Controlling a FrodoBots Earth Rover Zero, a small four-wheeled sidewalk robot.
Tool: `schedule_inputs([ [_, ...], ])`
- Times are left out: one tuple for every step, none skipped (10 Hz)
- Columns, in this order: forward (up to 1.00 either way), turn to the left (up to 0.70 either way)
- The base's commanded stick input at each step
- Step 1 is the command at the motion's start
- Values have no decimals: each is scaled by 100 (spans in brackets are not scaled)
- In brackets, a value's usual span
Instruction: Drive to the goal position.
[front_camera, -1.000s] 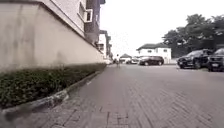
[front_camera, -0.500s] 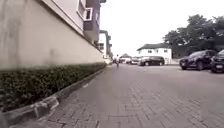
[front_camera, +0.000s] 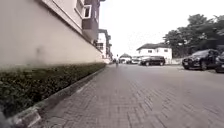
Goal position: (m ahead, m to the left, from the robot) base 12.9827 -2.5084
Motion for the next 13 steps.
schedule_inputs([
  [70, 0],
  [70, 0],
  [70, 0],
  [70, 0],
  [70, 0],
  [70, 0],
  [70, 0],
  [70, -35],
  [70, -34],
  [70, -33],
  [70, 0],
  [70, 0],
  [70, 0],
])
